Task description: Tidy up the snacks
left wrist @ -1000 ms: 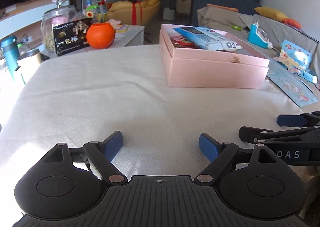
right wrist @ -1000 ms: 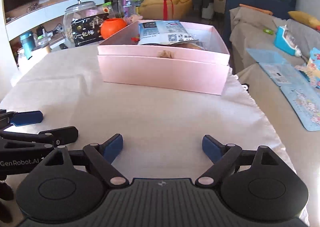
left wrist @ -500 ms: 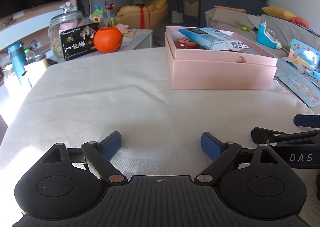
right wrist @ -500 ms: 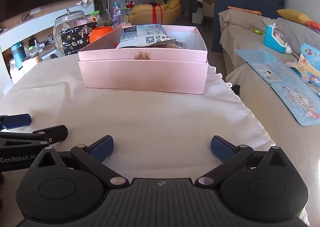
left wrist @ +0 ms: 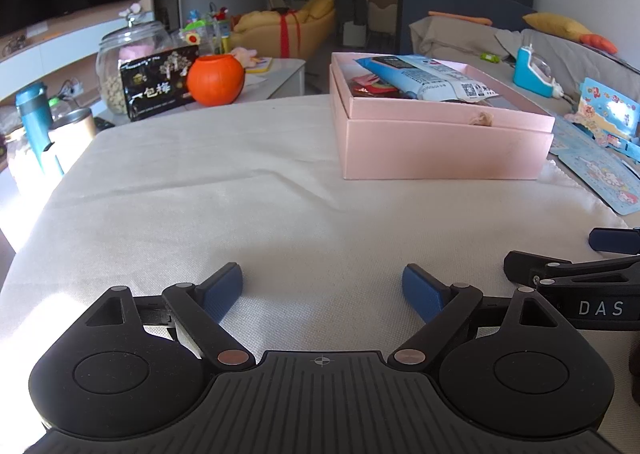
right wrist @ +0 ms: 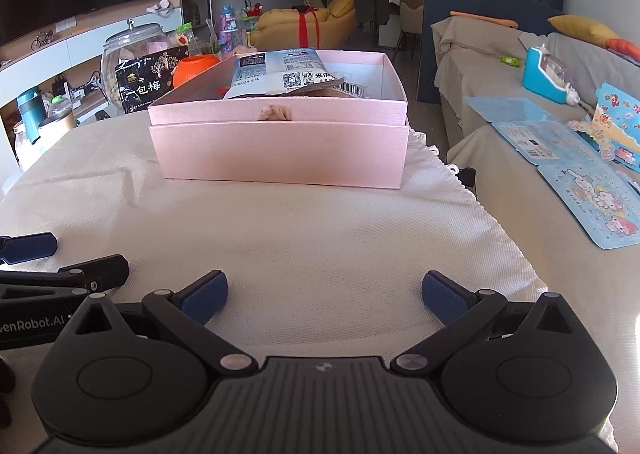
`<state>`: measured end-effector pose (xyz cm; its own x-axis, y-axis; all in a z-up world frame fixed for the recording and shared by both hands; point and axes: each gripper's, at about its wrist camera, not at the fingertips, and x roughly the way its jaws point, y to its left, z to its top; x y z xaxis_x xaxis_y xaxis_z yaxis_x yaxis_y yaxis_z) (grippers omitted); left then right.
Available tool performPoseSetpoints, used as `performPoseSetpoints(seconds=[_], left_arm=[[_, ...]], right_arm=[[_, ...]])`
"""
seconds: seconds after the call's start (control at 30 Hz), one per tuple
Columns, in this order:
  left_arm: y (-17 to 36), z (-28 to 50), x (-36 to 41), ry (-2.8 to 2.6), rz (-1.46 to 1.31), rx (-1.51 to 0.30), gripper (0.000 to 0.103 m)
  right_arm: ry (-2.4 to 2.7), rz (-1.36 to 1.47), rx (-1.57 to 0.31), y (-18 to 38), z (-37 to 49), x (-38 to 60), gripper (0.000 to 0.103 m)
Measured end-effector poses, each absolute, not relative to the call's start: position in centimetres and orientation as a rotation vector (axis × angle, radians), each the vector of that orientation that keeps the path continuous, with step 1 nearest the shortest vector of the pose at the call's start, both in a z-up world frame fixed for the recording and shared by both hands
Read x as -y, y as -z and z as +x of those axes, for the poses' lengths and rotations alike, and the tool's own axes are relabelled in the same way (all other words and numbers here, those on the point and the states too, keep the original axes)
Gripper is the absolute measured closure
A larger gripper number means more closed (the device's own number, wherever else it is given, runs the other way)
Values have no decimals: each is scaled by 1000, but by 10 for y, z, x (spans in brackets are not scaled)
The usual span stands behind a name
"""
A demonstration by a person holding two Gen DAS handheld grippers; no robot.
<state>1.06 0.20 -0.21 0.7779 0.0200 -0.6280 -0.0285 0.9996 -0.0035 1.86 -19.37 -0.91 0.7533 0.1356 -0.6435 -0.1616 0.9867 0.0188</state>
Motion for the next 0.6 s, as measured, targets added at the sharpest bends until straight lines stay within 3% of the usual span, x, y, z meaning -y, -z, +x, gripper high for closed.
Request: performPoseSetpoints(seconds=[0.6], left_arm=[[2, 10, 0, -23, -17, -679, 12]], right_arm=[[-162, -39, -699, 9, 18, 194, 0]])
